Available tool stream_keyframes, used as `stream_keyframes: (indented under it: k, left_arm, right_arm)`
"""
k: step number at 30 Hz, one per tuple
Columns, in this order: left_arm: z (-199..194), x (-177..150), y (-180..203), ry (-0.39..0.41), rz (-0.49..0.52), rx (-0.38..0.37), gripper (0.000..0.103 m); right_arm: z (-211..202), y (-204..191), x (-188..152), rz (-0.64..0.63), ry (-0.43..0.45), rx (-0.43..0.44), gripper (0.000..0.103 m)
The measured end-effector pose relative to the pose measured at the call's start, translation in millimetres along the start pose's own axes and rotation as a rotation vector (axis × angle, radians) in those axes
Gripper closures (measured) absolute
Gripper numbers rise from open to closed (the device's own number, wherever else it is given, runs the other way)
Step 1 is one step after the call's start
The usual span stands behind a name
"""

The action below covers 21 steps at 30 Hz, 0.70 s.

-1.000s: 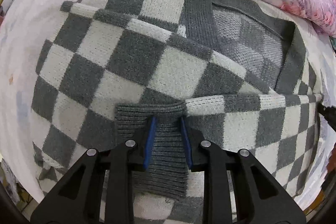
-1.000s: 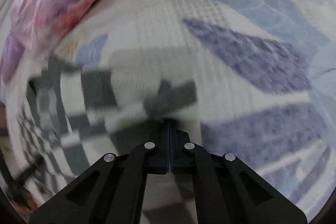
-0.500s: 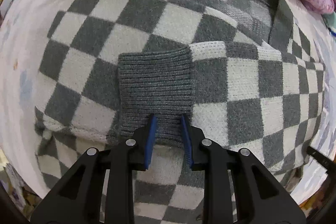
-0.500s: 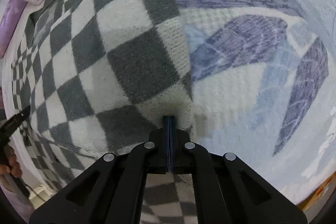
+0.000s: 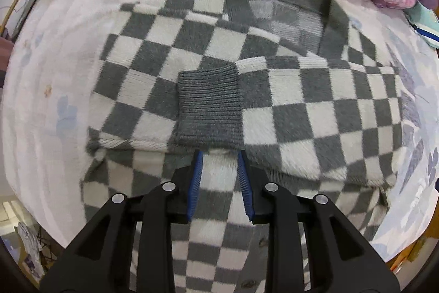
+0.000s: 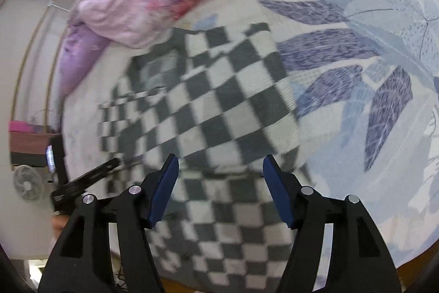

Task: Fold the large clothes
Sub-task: 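Open the right gripper to release the sleeve and withdraw both tools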

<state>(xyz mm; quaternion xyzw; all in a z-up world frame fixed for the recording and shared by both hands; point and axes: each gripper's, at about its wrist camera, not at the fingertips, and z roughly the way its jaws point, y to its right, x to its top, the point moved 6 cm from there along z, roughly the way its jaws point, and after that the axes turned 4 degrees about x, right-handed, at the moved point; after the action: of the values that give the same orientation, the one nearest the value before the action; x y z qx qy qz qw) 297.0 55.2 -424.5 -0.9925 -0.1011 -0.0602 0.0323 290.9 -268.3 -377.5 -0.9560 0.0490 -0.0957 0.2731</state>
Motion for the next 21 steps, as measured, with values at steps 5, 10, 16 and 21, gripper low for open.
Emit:
stream_keyframes:
  k: [5, 10, 16, 21]
  left_arm:
    - [-32.7, -18.5, -9.2, 0.027, 0.009, -0.030, 0.075]
    - [-68.0, -42.9, -17.7, 0.047, 0.050, -0.039, 0.075]
    - [-118.4, -71.5, -25.5, 0.069, 0.069, -0.034, 0.074]
    - [-157.6, -98.4, -34.5, 0.105, 0.060, -0.013, 0.071]
  right_arm:
    - [-26.8, -35.4, -22.0, -0.018, 0.011, -0.037, 0.042]
    - [-53.1, -45.1, -58.1, 0.049, -0.015, -0.007, 0.040]
    - [-103.1, -61.4, -85.6, 0.069, 0.029, -0.002, 0.036]
    - [-128.5, -63.5, -111.3, 0.024, 0.008, 0.002, 0.030]
